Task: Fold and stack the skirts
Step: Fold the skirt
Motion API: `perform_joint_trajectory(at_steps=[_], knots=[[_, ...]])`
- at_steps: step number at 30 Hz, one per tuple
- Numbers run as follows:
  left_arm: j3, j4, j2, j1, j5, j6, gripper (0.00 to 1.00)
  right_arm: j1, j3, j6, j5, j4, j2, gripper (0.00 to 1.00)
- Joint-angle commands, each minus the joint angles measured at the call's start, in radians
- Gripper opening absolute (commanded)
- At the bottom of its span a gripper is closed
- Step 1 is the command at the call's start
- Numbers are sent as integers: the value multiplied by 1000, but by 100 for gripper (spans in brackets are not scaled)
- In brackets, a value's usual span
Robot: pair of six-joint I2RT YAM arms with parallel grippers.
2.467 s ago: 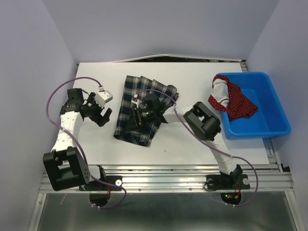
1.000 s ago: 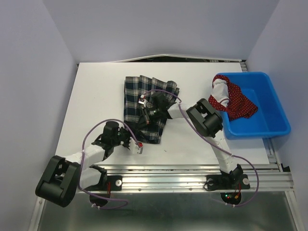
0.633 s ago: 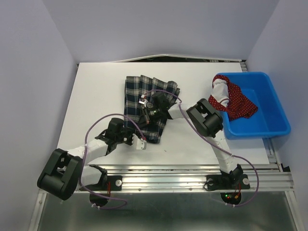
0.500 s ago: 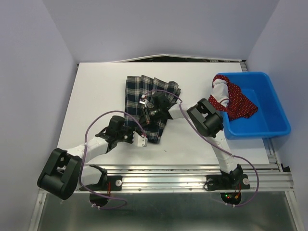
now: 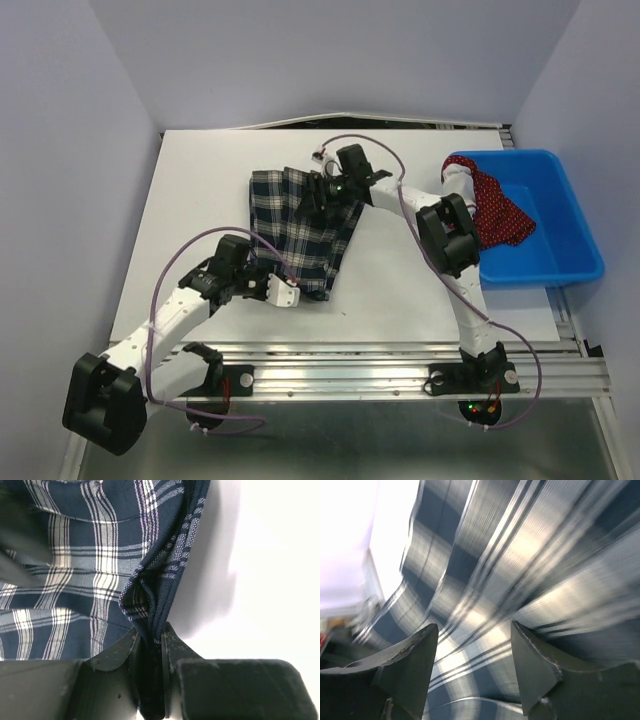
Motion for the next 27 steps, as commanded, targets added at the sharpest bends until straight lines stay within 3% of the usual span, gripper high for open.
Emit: perform_joint_trajectory(at_steps=[1, 5, 7, 9, 12, 16, 18, 27], knots=[[77, -245, -73, -12, 97, -5, 0, -33, 190, -186, 152, -82, 8, 67], [144, -360, -94, -18, 130, -10, 0, -33, 350, -216, 169, -74, 61, 81], [167, -379, -94, -18, 140, -27, 0, -33, 381, -225, 151, -63, 91, 81], [200, -408, -90, -18, 152, -51, 0, -24, 392, -165, 67, -24, 100, 75], [227, -408, -79, -18, 152, -97, 0, -15, 316, 48, -139, 151, 92, 66], [259, -415, -67, -18, 150, -139, 0, 19, 45, 258, -224, 473, 48, 63], [287, -422, -54, -18, 152, -163, 0, 38, -68, 219, -218, 509, 51, 61], [451, -466, 4, -18, 161, -225, 0, 142, -267, -71, -71, 291, 54, 53]])
